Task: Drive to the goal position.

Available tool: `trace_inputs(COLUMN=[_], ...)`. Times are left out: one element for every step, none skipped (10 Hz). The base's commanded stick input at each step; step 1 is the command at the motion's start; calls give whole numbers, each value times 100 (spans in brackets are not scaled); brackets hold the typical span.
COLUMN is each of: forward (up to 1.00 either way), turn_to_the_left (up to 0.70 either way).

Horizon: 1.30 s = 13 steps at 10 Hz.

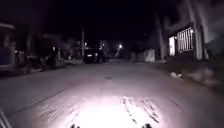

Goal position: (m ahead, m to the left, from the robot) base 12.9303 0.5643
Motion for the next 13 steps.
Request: trace_inputs(forward=[85, 85, 85, 85, 85, 85, 85, 85, 85, 85, 85, 85, 85], turn_to_the_left=[0, 0, -9, -34, -34, -28, 0, 0, 0, 0, 0, 0, 0])
